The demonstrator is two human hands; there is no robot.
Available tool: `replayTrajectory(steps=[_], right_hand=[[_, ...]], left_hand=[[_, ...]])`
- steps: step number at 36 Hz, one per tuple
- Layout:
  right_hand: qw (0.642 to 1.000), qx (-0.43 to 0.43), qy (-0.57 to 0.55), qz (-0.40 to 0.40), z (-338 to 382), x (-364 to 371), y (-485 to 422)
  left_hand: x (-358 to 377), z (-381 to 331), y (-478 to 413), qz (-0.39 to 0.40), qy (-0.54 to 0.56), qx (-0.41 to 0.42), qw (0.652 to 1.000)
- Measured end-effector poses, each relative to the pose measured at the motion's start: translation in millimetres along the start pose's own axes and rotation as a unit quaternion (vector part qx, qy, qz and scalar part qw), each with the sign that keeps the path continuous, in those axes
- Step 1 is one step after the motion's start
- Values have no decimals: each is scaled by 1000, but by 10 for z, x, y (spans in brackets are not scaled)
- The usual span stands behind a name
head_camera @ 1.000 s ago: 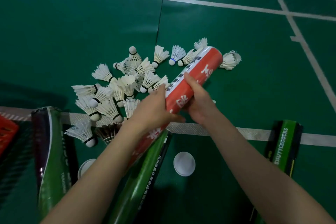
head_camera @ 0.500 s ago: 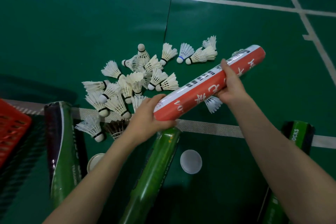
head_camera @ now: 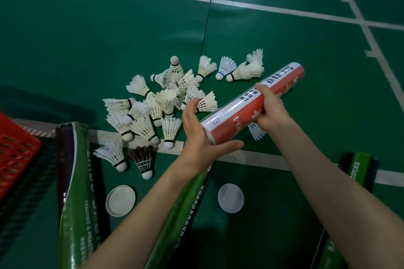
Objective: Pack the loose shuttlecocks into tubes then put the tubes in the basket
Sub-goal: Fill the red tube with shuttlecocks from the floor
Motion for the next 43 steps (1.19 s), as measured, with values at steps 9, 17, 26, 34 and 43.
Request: replayTrajectory(steps=[9, 17, 26, 34, 43], right_hand=[[999, 40, -21, -4, -202, -113, -50], [997, -12, 73, -7, -203, -118, -69], [993, -71, 93, -18, -442, -230, 94], [977, -122, 177, 9, -905, -287, 270], [963, -133, 230, 45, -1446, -273, 511]], left_hand=[[-4, -90, -83, 44, -36, 35, 998], [290, 23, 221, 126, -48, 83, 987], [-113, 323, 131, 118, -110, -30, 986], [-213, 822, 199, 197, -329, -122, 915], [-428, 811, 58, 117, -290, -114, 943]])
Point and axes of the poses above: each hand's wrist, its own y-axis away from the middle knuckle, its own x-axis out of the palm, z = x × y, the point moved 7 cm from there along -y, towards the middle knuckle, and after that the axes turned 13 degrees about -z, right-handed, at the moved point
